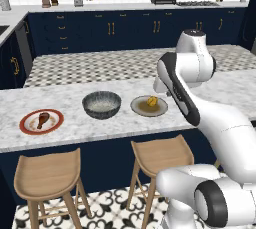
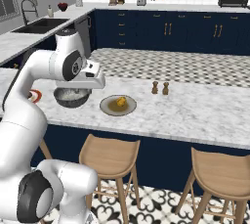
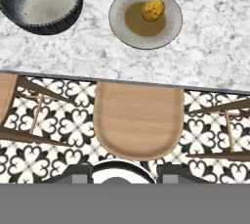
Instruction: Pick the chicken drumstick and squash from their plates and place them in the bowl. Then put the bowl in the fridge.
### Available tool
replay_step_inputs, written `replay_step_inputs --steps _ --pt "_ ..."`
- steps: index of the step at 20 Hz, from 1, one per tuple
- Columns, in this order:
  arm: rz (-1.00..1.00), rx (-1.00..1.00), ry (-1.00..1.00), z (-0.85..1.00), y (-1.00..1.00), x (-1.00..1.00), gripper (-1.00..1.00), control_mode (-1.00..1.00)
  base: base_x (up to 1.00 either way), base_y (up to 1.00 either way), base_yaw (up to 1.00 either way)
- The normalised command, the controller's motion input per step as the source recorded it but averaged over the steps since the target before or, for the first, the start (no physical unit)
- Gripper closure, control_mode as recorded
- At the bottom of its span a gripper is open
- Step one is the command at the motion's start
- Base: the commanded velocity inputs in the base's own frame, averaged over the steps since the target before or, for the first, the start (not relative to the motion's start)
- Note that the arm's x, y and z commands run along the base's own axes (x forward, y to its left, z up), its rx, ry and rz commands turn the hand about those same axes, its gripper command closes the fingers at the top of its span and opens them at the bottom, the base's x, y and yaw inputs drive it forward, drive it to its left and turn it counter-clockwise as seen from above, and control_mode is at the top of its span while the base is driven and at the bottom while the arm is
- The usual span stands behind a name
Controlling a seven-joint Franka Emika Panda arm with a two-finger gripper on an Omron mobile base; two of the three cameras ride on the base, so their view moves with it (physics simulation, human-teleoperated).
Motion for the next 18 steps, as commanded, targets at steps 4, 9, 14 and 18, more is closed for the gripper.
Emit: replay_step_inputs --steps 4,9,14,18 --pt "0.00 0.00 0.00 0.00 0.00 0.19 -1.00 -1.00 0.00 0.00 0.00" --pt "-0.07 0.00 0.14 -0.12 -0.33 1.00 -1.00 -1.00 0.00 0.00 0.00" --pt "-0.06 0.00 0.21 -0.20 -0.52 1.00 -1.00 -1.00 0.00 0.00 0.00" --pt "0.00 0.01 0.12 -0.24 -0.09 1.00 -1.00 -1.00 0.00 0.00 0.00"
